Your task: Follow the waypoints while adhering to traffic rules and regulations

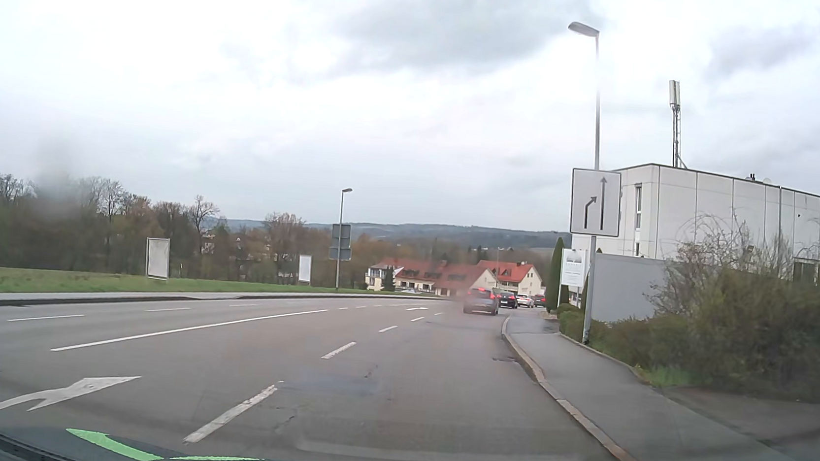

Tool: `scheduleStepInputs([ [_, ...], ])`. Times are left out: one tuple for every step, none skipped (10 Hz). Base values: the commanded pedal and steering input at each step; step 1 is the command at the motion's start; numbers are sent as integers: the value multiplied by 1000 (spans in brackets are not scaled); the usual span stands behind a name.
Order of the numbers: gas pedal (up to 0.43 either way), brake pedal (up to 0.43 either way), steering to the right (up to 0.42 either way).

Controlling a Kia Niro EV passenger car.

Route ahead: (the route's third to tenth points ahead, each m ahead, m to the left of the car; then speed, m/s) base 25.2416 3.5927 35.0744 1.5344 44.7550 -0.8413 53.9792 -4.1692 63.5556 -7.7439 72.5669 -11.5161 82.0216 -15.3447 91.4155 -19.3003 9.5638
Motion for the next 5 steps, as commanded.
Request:
scheduleStepInputs([
  [0,110,34],
  [0,110,34],
  [0,110,33],
  [0,116,33],
  [0,122,33],
])
